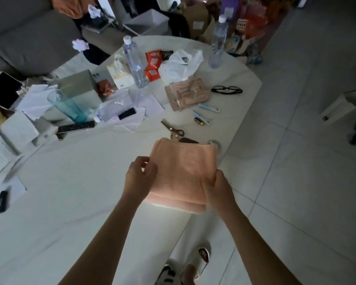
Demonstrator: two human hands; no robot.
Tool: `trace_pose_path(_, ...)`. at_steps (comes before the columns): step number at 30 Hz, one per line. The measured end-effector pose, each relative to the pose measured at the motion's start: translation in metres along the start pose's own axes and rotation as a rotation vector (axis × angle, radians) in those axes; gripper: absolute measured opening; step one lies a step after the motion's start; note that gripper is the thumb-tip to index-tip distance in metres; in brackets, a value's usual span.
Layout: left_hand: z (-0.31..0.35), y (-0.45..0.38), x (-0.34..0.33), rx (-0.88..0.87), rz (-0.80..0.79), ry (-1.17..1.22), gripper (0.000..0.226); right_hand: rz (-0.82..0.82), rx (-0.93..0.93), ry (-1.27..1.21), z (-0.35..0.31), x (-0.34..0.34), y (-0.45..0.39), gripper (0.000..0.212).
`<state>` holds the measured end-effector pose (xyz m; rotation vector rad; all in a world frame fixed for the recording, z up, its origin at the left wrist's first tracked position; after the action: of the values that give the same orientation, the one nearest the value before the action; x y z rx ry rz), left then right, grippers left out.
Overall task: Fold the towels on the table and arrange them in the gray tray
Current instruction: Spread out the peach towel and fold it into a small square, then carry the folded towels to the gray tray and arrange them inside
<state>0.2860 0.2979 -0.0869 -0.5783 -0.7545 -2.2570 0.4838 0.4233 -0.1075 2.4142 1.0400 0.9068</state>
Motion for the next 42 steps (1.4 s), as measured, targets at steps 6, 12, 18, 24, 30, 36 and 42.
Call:
trace_pose_path(6,-0.019,0.013,0.0,0.114,-0.122,-0.192,0.045,-0.003,-0.058,0.154,-0.009,-0.005,0.005,0.075)
trace_pose_path(12,0.007,-0.011,-0.032,-0.482,-0.12,-0.591,0.062,0.237,0.426,0.752,-0.043,-0.032,-0.019,0.07)
trace_pose_path(18,-0.028,-0.058,-0.06,-0.373,-0.333,-0.575,0.073,0.179,-0.004,0.269,0.001,-0.046,-0.051,0.075)
trace_pose_path(24,-0.04,-0.075,-0.036,-0.299,-0.493,-0.087,0.085,0.054,-0.017,-0.088,0.0,-0.039,-0.058,0.075)
trace_pose_path(30,-0.062,-0.053,-0.024,0.461,-0.559,0.433,0.133,-0.327,-0.227,-0.638,0.018,-0.014,-0.02,0.102)
trace_pose_path(36,-0.059,-0.038,-0.012,0.676,-0.911,0.745,0.095,-0.438,-0.218,-0.694,0.03,0.001,-0.022,0.093)
trace_pose_path(42,0.01,-0.031,-0.052,0.546,-0.789,0.763,0.082,-0.402,0.011,-0.8,0.031,0.084,-0.031,0.073)
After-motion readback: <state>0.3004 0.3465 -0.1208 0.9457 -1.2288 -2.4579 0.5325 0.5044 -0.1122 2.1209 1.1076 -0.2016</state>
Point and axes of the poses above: each hand's wrist, its own y-axis away from the middle knuckle, its own x-axis out of the back of the hand, z = x × y, the point moved 1 cm from there along -y, towards the middle knuckle, and after that the axes turned 10 degrees about -z, right-handed, at the moved point
